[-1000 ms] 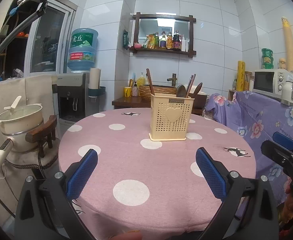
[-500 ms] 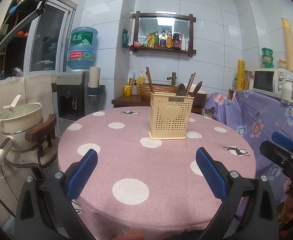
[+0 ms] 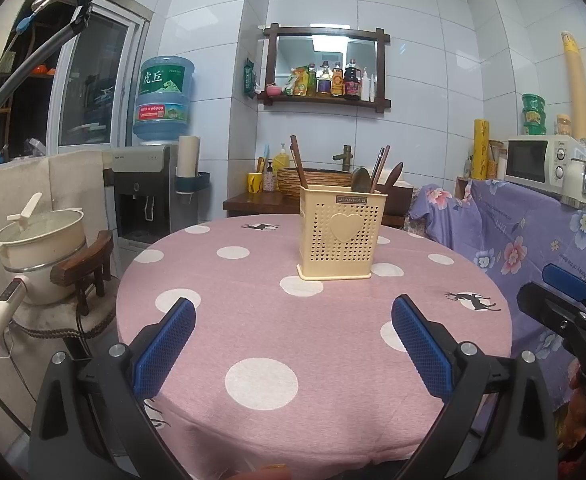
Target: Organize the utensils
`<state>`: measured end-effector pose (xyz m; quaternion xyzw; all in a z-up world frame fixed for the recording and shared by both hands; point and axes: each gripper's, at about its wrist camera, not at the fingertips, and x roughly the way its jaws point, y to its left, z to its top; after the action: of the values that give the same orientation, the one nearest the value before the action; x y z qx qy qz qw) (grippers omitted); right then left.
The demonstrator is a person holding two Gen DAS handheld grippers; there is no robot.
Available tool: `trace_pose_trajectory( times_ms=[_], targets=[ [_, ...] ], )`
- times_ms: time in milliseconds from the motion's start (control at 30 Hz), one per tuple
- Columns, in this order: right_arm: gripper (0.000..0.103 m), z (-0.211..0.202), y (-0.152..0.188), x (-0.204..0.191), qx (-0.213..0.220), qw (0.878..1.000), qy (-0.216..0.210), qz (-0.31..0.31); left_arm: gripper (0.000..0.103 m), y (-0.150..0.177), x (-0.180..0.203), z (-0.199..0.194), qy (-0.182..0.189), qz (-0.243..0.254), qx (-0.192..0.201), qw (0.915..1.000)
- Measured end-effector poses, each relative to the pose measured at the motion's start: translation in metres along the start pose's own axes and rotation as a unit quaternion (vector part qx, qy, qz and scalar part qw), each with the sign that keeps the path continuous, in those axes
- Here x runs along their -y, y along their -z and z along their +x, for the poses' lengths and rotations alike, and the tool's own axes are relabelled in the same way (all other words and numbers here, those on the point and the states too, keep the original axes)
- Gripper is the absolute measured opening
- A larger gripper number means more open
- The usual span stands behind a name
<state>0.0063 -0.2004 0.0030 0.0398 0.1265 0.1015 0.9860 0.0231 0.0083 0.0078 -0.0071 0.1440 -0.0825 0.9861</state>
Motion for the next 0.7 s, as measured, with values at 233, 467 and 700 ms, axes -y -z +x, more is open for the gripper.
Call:
trace_pose_trajectory(
  times_ms=[233, 467, 700],
  targets=[
    [0.097, 0.0008, 0.0011, 0.0, -0.002, 1.0, 0.0, 0.001, 0.097, -0.0015, 0.0028, 0.0, 0.003, 0.001, -0.001, 1.0],
    [0.097, 0.0019, 0.0037, 0.0009, -0.005, 1.0, -0.001, 0.001, 0.097, -0.0013, 0.0031, -0.0005, 0.0, -0.004, 0.0, 1.0],
    [0.097, 0.0035, 0.0033, 0.0028, -0.007, 1.0, 0.001, 0.003, 0.097, -0.0002, 0.0012, -0.0005, -0.001, -0.006, 0.001, 1.0]
  ],
)
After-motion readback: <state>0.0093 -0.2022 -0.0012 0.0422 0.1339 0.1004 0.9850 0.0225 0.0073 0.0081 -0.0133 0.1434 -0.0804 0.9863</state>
